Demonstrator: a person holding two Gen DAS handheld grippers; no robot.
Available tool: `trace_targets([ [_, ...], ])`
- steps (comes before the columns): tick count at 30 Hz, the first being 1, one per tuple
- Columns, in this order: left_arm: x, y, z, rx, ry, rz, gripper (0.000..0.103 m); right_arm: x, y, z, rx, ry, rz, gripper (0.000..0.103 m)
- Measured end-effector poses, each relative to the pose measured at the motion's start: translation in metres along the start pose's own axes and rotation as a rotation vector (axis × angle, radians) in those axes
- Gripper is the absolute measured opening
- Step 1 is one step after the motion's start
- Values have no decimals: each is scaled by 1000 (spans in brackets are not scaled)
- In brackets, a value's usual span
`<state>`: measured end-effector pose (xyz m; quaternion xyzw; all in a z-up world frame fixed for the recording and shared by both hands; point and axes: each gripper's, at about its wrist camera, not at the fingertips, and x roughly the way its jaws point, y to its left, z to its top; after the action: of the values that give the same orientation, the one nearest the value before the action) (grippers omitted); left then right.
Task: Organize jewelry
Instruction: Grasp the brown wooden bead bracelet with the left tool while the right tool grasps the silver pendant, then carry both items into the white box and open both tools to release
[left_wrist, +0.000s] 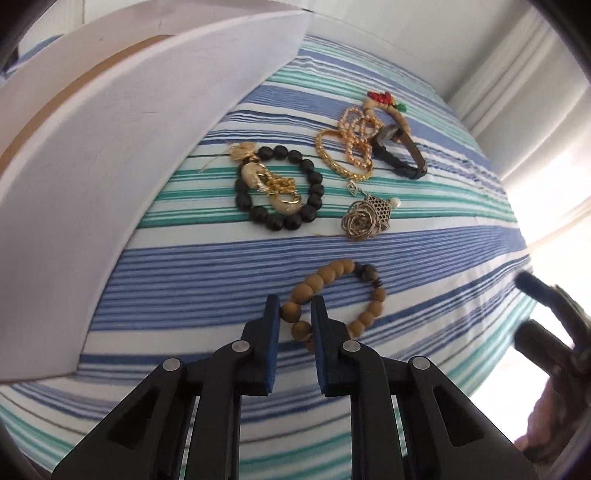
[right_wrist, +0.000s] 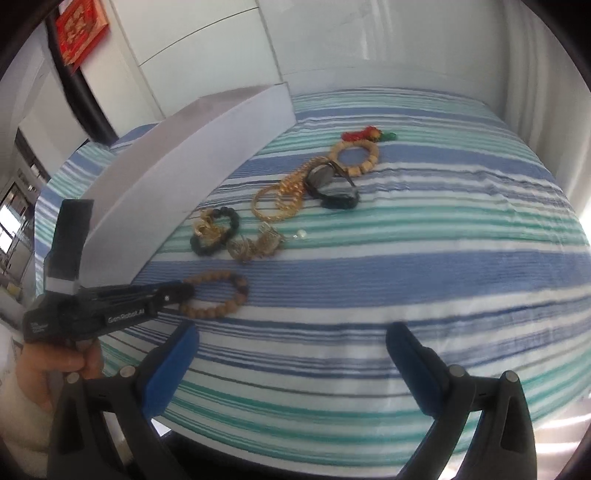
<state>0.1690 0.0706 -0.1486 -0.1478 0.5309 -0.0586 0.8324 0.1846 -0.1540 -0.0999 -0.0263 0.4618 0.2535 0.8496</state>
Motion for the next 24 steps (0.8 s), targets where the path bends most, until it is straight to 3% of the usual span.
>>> trace_targets([
  [1,-6,2,-1,-6,-6,-6,15,7,5,6,-45,6,13,102],
  [4,-28,5,-3,-18,-39,-16,15,41,26,28,-181,62,52,68],
  [9,-55,4,-2,-20,-81,-13,13,94,50,49,-332,99,42,58],
  [11,-60,5,0,-23,-89,-13,10,115,54,48,-381,145,21,37],
  [12,-63,6,0,-26,-92,-12,10,119,54,47,-392,147,10,32],
  [14,-68,8,1,-27,-97,-11,10,115,50,51,-391,138,-6,11],
  [24,-95,6,19,-26,-116,-66,9,40,14,90,-167,89,108,10],
])
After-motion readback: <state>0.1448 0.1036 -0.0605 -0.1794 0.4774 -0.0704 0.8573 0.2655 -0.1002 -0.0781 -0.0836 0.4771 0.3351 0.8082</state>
